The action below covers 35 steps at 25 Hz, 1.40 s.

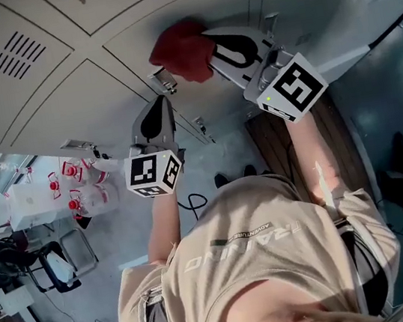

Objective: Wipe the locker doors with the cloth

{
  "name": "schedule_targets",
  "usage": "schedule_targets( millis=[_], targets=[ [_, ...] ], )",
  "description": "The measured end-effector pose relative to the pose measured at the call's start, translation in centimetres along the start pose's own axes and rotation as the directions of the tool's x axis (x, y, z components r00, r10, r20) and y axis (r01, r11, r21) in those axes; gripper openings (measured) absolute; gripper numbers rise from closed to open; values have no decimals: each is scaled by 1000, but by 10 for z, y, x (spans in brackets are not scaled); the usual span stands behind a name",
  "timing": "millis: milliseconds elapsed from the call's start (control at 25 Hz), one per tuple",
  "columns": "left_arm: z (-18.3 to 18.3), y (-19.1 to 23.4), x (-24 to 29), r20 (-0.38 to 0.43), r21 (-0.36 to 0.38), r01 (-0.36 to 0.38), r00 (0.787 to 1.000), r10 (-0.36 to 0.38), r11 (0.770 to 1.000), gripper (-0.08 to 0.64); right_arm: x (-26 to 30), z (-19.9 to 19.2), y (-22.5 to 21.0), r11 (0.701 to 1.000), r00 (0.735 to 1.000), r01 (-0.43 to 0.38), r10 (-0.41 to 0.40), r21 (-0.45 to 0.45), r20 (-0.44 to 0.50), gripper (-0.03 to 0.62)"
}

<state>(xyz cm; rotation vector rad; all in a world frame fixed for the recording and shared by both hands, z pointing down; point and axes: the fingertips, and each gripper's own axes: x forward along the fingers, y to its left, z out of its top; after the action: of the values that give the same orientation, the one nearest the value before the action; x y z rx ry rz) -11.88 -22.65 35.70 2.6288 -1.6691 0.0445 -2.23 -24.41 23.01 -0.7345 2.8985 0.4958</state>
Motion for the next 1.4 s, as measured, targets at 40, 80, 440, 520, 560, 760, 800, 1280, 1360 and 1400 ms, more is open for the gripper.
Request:
schedule_targets(
  millis=[40, 80, 440, 520, 560, 760, 800, 1280, 1360, 1400],
  targets=[
    [2, 0, 1, 3, 5, 3, 1000, -3, 1000, 5, 2, 9, -5, 1000, 1000, 13, -13, -20, 22, 46],
    [3, 0, 1, 5, 7, 3, 1000, -3, 1000, 5, 5, 17, -10, 999, 999, 28, -26, -35, 43, 46],
    [-3, 13, -12, 1, -3, -46, 999, 46, 999, 5, 19, -22, -29, 997, 996, 83, -83, -9, -12, 46],
    [-3, 17, -15, 3, -3, -58, 998, 58, 998, 5, 16, -54, -20, 998, 996, 55, -53, 33, -68, 46],
    [-2, 19, -16, 3, -3, -61, 998, 61, 998, 5, 13, -72, -15, 997, 994, 46, -40, 56, -99, 46],
    [-2, 20, -20, 3, 1, -62, 998, 62, 998, 5, -7, -159, 4, 983, 966, 57, -10, 172, -259, 46],
    [-2, 20, -19, 1, 2, -61, 998, 61, 998, 5, -11, -177, 7, 980, 956, 62, -4, 187, -295, 45],
    [-4, -6, 1, -21, 29, 25, 999, -25, 999, 5, -55, -301, 29, 973, 826, 103, 31, 206, -563, 46],
    [-4, -8, 4, -23, 28, 32, 999, -32, 999, 5, -57, -267, 19, 977, 858, 94, 18, 191, -513, 46],
    [-4, -9, 6, -23, 28, 36, 999, -35, 999, 5, -57, -245, 13, 979, 879, 84, 15, 186, -477, 46]
  ],
)
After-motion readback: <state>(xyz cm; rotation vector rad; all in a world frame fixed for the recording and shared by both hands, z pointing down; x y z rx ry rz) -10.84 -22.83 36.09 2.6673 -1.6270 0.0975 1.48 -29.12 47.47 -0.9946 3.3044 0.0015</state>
